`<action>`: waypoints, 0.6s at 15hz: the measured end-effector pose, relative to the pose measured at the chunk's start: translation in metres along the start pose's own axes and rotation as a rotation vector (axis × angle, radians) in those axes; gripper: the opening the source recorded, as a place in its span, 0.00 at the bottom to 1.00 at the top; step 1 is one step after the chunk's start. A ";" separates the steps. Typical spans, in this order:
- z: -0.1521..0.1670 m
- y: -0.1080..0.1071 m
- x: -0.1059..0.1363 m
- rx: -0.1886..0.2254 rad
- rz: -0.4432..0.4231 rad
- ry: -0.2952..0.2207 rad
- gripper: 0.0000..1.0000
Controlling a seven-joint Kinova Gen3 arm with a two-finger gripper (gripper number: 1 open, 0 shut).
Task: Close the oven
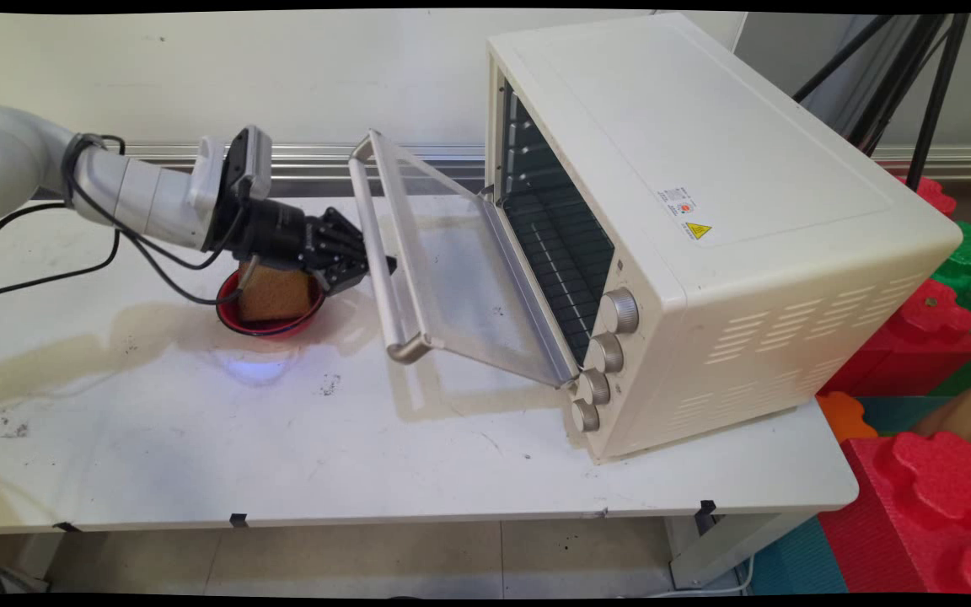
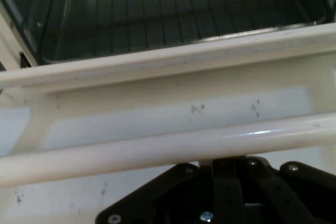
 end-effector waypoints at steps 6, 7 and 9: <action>0.013 -0.004 0.026 0.002 -0.002 0.043 0.00; 0.016 -0.005 0.030 0.002 -0.003 0.049 0.00; 0.022 -0.006 0.038 0.003 -0.005 0.059 0.00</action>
